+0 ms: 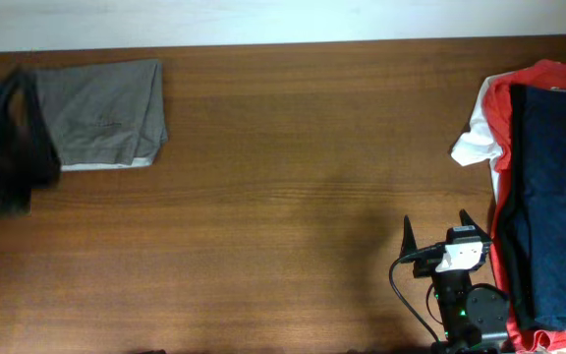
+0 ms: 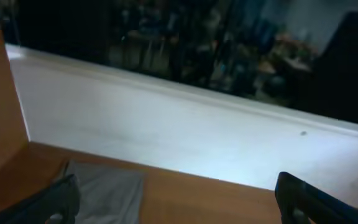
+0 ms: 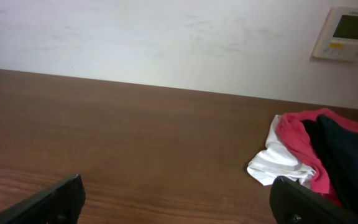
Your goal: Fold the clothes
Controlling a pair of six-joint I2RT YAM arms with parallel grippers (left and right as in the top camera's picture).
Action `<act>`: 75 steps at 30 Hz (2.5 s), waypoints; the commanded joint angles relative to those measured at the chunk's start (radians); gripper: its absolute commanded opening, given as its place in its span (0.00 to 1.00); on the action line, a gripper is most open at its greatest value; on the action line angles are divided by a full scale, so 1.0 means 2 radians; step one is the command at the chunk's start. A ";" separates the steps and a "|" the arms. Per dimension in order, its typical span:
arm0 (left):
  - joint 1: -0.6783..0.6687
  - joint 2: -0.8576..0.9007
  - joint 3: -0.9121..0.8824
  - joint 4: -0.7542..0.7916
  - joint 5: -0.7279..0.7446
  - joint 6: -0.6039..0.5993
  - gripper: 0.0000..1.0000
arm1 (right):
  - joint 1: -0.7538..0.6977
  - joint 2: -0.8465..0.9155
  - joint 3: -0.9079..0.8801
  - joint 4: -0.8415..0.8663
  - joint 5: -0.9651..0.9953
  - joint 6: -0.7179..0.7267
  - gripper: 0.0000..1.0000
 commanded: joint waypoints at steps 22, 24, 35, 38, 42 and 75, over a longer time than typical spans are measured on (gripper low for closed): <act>-0.022 -0.542 -1.079 0.524 0.082 -0.001 0.99 | -0.004 -0.004 -0.002 -0.002 -0.002 -0.003 0.98; -0.038 -0.565 -1.153 0.638 0.059 -0.001 0.99 | -0.004 -0.004 -0.002 -0.002 -0.002 -0.003 0.98; -0.078 -0.654 -1.297 0.698 -0.061 0.039 0.99 | -0.004 -0.004 -0.002 -0.002 -0.002 -0.003 0.98; -0.091 -0.669 -1.297 0.669 -0.061 0.120 0.99 | -0.004 -0.004 -0.002 -0.002 -0.002 -0.003 0.98; -0.098 -0.669 -1.297 0.655 -0.041 0.170 0.99 | -0.004 -0.004 -0.002 -0.002 -0.002 -0.003 0.98; -0.098 -0.669 -1.297 0.655 -0.041 0.170 0.99 | -0.004 -0.004 -0.002 -0.002 -0.002 -0.003 0.98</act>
